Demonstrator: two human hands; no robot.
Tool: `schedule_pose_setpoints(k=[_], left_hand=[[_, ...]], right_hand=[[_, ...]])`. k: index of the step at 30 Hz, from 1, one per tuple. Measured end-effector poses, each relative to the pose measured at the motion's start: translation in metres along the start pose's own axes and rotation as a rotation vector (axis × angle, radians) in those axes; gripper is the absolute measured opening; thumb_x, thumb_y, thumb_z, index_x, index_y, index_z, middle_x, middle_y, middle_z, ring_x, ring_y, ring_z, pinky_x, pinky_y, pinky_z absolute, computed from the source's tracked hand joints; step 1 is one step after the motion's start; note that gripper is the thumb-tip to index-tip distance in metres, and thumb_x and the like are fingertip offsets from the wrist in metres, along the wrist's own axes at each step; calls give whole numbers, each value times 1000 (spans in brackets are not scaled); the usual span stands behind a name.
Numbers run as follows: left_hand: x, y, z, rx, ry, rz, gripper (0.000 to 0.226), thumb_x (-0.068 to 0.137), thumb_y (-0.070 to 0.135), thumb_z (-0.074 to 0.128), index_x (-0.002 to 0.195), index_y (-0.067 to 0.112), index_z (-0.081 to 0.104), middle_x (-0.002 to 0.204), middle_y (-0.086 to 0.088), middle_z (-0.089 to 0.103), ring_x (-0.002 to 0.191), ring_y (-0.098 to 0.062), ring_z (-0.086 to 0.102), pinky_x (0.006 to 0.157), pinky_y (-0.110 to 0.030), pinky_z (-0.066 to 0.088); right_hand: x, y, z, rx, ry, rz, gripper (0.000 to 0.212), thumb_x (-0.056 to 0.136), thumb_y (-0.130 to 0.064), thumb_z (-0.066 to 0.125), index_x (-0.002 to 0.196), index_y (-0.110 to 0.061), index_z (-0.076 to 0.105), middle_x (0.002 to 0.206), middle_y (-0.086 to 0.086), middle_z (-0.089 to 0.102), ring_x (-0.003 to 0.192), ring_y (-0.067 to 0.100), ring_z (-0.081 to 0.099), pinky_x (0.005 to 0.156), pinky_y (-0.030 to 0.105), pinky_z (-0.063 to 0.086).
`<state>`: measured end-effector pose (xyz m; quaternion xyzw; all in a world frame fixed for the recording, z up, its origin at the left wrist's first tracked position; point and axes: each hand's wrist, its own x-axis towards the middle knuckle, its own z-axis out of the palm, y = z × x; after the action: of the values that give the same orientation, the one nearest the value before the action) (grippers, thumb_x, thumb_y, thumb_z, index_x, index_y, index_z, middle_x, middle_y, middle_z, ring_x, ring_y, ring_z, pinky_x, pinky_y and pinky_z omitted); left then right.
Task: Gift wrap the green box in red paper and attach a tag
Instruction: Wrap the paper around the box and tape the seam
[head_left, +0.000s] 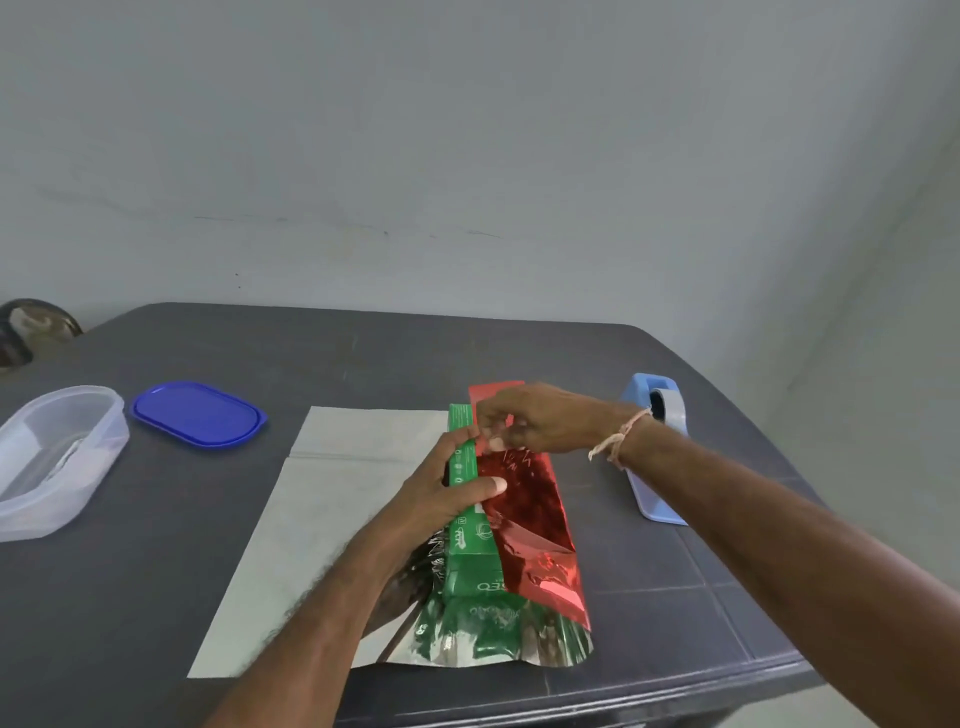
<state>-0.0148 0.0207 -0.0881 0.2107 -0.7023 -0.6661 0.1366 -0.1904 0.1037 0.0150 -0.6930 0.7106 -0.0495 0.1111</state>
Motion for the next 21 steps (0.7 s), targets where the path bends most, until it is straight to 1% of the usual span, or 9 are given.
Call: schedule_pose_setpoints(k=[2, 5, 7, 10, 12, 16, 19, 20, 21], left_hand=[[0, 1, 1, 2, -1, 7, 70, 79, 42, 83, 137, 52, 45, 129, 8, 66, 102, -13, 74, 100, -43, 56], [0, 1, 0, 0, 2, 14, 70, 83, 36, 82, 140, 48, 43, 130, 8, 65, 104, -11, 72, 97, -36, 57], [1, 0, 1, -7, 6, 13, 70, 85, 33, 82, 141, 47, 43, 129, 7, 66, 102, -10, 73, 92, -32, 58], [1, 0, 1, 11, 17, 12, 70, 85, 34, 81, 141, 49, 42, 128, 11, 65, 98, -5, 73, 87, -27, 57], [1, 1, 1, 24, 22, 9, 69, 85, 36, 81, 139, 51, 42, 127, 13, 65, 98, -4, 73, 84, -24, 55], [0, 2, 3, 25, 41, 14, 66, 85, 32, 81, 137, 52, 44, 119, 17, 69, 96, -1, 72, 78, -18, 53], [0, 2, 3, 38, 53, 5, 63, 84, 32, 82, 130, 58, 47, 118, 17, 70, 98, 0, 71, 82, -21, 52], [0, 2, 3, 43, 53, 4, 61, 84, 32, 82, 128, 59, 48, 119, 17, 70, 98, 0, 71, 82, -21, 52], [0, 3, 3, 48, 55, 2, 60, 85, 31, 81, 127, 58, 49, 119, 17, 70, 97, 1, 71, 81, -19, 51]], right_hand=[[3, 2, -2, -21, -33, -5, 19, 100, -25, 64, 111, -9, 63, 105, 7, 64, 89, 19, 59, 80, 34, 47], [5, 5, -3, -26, -57, -30, 22, 100, -23, 63, 120, -15, 63, 107, -4, 59, 82, -2, 51, 77, 28, 40], [6, 7, -3, -22, -72, -28, 25, 101, -25, 63, 124, -16, 62, 111, -4, 60, 84, 0, 50, 77, 25, 39], [4, 8, -4, 27, -66, -47, 24, 101, -30, 63, 117, -13, 64, 113, 2, 64, 86, -4, 54, 78, 23, 43], [4, 10, -1, 50, -52, -66, 23, 100, -30, 63, 113, -11, 65, 110, 5, 65, 92, 1, 57, 81, 24, 46], [5, 10, 6, 26, -36, -74, 21, 100, -29, 64, 115, -15, 66, 112, 1, 65, 88, -2, 51, 78, 11, 38], [6, 12, 8, -29, -24, -86, 21, 101, -27, 63, 114, -11, 66, 112, 3, 64, 84, -22, 46, 79, -8, 24], [7, 13, 8, -43, -16, -92, 21, 101, -26, 63, 113, -10, 66, 111, 4, 64, 84, -28, 44, 78, -11, 20], [7, 13, 9, -55, -8, -95, 20, 101, -27, 63, 112, -10, 66, 109, 3, 63, 84, -28, 43, 79, -9, 23]])
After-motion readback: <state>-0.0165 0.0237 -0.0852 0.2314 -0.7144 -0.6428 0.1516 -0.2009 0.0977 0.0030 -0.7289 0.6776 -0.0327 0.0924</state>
